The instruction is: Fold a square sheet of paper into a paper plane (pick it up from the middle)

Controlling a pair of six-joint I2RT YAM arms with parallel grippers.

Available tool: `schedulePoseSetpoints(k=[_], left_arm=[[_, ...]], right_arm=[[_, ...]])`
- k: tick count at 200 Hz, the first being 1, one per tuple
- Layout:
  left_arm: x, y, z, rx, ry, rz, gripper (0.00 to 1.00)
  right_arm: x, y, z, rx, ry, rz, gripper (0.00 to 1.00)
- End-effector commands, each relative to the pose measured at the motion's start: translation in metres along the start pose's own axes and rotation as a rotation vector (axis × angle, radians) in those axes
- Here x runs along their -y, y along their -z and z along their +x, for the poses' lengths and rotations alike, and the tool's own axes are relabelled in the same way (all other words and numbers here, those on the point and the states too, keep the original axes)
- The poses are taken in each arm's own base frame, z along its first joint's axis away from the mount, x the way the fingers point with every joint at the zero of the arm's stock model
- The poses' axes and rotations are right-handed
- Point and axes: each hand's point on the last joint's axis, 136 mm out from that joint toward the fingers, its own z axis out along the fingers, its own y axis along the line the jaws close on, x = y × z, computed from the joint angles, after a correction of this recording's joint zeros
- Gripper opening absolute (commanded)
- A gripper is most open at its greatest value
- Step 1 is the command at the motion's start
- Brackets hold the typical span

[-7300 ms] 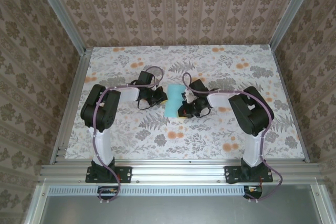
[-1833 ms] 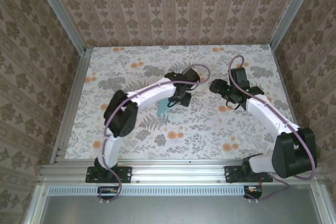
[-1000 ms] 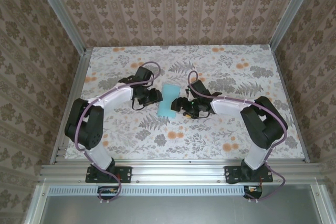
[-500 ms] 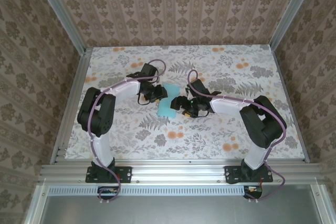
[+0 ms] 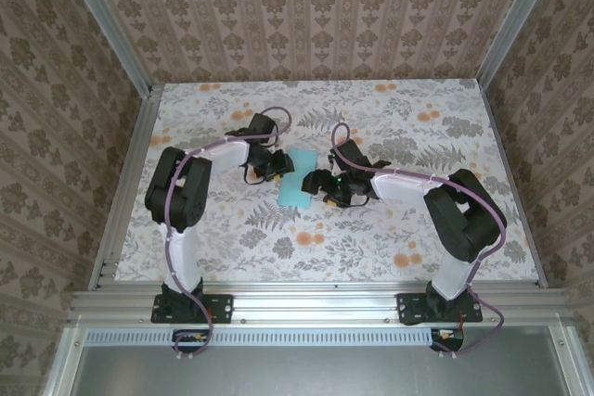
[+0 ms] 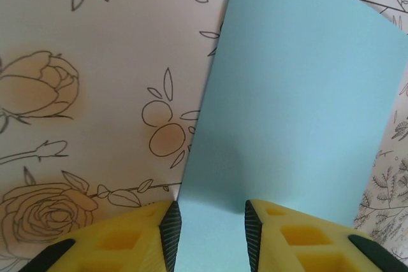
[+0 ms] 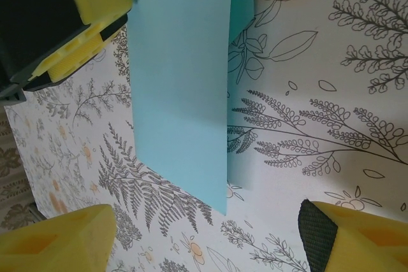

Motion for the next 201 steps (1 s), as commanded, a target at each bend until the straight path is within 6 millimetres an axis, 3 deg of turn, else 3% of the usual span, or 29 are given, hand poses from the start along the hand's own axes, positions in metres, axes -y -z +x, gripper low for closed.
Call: schedulePoseSetpoints(k=[1,35,85,119,166,201], left_arm=[[-0.033,0.001,0.026,-0.052,0.091,-0.108,0.36],[-0.037,0.013,0.04,-0.044,0.143,-0.11,0.37],[-0.022,0.042,0.055,-0.011,0.143,-0.052,0.35],[-0.012,0.066,0.06,0.042,0.125,0.011,0.46],[-0.034,0.062,0.098,-0.015,0.158,0.015,0.47],[-0.036,0.064,0.102,-0.006,0.154,0.02,0.45]], right_arm=[[0.0,0.005,-0.002,0.015,0.012,0.028,0.78],[0.003,0.006,0.002,0.007,0.014,0.042,0.78],[-0.004,0.007,0.007,0.003,0.029,0.024,0.78],[-0.017,0.004,0.015,-0.001,0.049,-0.012,0.78],[-0.029,-0.016,0.03,-0.04,0.046,-0.047,0.77],[-0.026,-0.025,0.047,-0.096,0.033,-0.032,0.74]])
